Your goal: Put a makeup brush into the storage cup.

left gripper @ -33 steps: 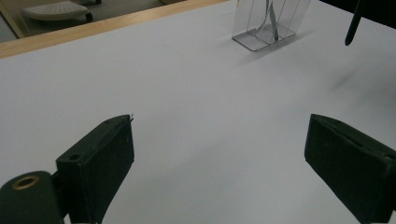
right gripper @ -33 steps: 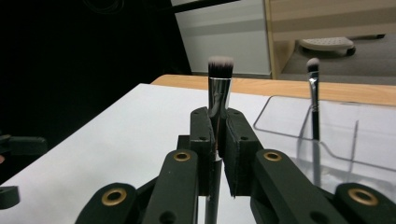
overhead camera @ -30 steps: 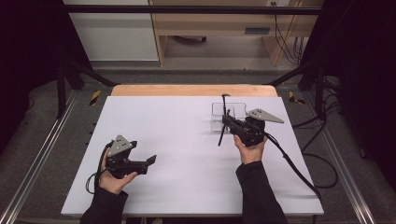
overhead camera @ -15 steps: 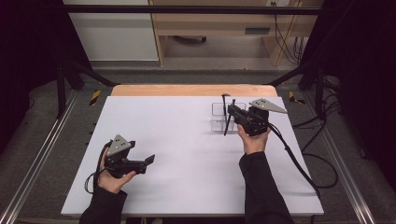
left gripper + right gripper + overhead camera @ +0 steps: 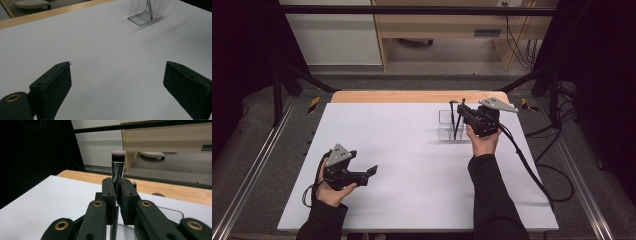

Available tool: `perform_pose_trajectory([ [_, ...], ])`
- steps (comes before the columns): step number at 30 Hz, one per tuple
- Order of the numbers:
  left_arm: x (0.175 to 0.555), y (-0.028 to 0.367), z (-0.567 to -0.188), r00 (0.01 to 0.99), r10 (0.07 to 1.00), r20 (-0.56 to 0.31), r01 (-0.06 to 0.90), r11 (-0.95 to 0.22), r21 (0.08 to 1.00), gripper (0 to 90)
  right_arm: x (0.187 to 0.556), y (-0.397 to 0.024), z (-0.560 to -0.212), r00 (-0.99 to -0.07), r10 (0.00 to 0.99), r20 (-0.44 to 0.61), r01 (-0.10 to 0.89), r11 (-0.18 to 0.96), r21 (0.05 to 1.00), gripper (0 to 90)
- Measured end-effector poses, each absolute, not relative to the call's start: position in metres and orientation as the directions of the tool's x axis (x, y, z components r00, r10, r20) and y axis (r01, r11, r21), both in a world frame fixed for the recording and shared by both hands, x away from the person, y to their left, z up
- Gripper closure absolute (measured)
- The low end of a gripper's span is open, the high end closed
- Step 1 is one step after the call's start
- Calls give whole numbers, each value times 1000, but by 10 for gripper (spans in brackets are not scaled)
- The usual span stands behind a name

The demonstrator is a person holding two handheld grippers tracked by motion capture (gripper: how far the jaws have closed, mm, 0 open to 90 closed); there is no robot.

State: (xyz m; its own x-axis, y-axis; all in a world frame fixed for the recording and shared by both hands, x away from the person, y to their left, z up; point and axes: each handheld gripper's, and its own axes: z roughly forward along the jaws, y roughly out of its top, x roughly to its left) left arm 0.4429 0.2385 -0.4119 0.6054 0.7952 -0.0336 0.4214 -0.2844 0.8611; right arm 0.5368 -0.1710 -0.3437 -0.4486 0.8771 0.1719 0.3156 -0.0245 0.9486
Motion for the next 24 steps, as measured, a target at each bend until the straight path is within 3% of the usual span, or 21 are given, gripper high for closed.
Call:
perform_pose_trajectory([
  [24,443,237,-412,612,790,-32,420,-291,859,71,562,-169,-323,-385,913,131,264,-27,964,837],
])
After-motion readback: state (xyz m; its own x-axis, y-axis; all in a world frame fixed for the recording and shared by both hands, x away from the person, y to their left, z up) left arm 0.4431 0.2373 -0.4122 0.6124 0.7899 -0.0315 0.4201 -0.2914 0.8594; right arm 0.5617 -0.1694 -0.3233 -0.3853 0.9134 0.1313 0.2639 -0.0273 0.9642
